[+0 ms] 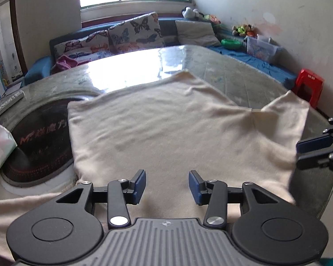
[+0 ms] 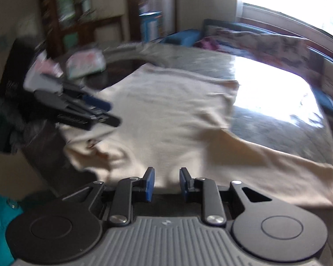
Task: Fold clothes
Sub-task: 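Grasp the shirt edge with the right gripper and lift it toward the left gripper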
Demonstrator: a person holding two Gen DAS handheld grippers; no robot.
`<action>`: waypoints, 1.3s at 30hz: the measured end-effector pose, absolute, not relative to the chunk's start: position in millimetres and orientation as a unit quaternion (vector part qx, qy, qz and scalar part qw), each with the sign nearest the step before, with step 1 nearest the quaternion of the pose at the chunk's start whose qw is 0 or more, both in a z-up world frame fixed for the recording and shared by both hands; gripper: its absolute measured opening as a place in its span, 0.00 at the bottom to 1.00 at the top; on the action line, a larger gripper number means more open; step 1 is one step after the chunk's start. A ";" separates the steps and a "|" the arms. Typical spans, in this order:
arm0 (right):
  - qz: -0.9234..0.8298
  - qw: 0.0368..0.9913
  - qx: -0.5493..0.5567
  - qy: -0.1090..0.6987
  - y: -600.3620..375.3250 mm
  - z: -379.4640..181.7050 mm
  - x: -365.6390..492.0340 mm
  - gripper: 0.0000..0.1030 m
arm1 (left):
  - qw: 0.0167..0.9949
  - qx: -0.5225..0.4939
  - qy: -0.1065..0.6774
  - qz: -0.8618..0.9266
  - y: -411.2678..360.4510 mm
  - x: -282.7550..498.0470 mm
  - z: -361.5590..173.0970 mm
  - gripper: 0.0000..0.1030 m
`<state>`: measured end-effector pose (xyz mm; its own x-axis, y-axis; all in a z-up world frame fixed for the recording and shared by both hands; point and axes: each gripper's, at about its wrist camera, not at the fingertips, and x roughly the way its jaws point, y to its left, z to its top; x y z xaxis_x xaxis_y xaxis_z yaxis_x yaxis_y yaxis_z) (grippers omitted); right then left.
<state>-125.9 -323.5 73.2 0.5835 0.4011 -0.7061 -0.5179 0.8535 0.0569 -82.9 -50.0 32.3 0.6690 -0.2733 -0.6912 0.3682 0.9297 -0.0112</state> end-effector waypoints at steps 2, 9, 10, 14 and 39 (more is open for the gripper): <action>0.222 0.897 -0.046 0.379 -346.3 74.8 -122.5 0.23 | 0.912 0.064 0.360 -0.184 -56.0 -82.5 36.7 0.45; 0.002 0.923 0.042 0.383 -440.6 60.9 -89.1 0.23 | 0.904 0.063 0.348 -0.241 -93.5 -83.9 44.3 0.45; -0.016 0.923 0.048 0.381 -450.1 59.1 -84.8 0.23 | 0.901 0.062 0.349 -0.249 -99.2 -83.9 44.1 0.45; -0.066 0.923 0.062 0.373 -474.9 50.7 -69.6 0.23 | 0.892 0.071 0.352 -0.273 -119.8 -86.3 41.1 0.45; -0.111 0.937 0.066 0.325 -492.7 52.5 -45.3 0.04 | 0.865 0.096 0.373 -0.321 -156.1 -92.6 26.0 0.46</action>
<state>-45.3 -492.7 52.5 0.7646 -0.1641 -0.6233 0.2505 0.9667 0.0527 -92.6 -156.1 26.0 0.5152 -0.4847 -0.7068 0.6273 0.7752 -0.0744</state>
